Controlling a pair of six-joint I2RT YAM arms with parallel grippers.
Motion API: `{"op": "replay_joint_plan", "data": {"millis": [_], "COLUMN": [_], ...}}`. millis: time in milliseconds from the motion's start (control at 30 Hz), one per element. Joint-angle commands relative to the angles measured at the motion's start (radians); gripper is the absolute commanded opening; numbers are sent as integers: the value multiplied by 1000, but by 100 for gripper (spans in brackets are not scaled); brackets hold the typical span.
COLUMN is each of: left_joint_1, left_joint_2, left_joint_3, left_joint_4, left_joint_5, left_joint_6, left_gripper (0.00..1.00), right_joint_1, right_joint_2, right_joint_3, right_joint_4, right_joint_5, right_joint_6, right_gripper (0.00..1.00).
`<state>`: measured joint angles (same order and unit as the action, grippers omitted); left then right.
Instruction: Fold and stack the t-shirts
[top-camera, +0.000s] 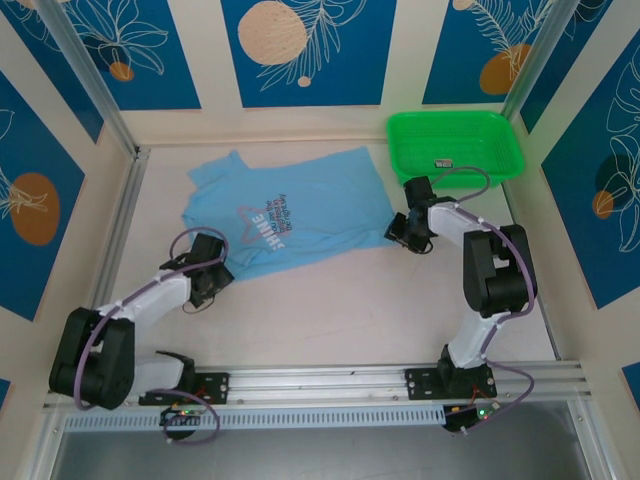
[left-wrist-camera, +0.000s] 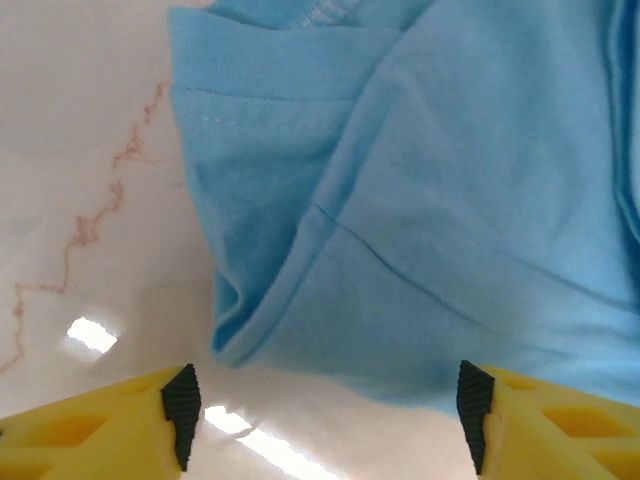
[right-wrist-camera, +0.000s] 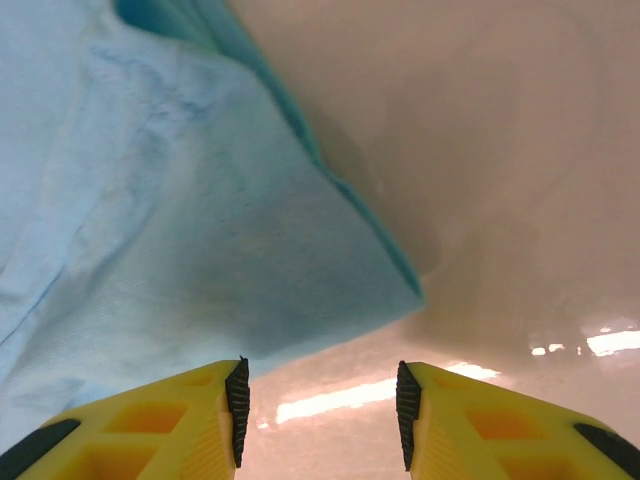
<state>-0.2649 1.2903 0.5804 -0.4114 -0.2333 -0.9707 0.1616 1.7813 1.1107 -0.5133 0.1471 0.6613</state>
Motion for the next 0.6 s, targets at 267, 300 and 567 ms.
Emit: {"op": "replay_joint_plan", "data": {"millis": [267,300,567], "left_joint_1": [66,74,142], "left_joint_2": [162,157,18], "left_joint_3": [16,14,-7], "left_joint_4": [126,112,-35], "left_joint_5": [0,0,-20], "left_joint_6": [21,25,95], "left_gripper": [25,17,8], "right_joint_1": [-12,-17,-24], "right_joint_2": [129,132,55], "right_joint_3": [107,105,-27], "right_joint_4": [-88,-90,-112], "right_joint_5": [6,6,-2], "right_joint_6": [-10,-10,-10], "right_gripper": [19,15,1]}}
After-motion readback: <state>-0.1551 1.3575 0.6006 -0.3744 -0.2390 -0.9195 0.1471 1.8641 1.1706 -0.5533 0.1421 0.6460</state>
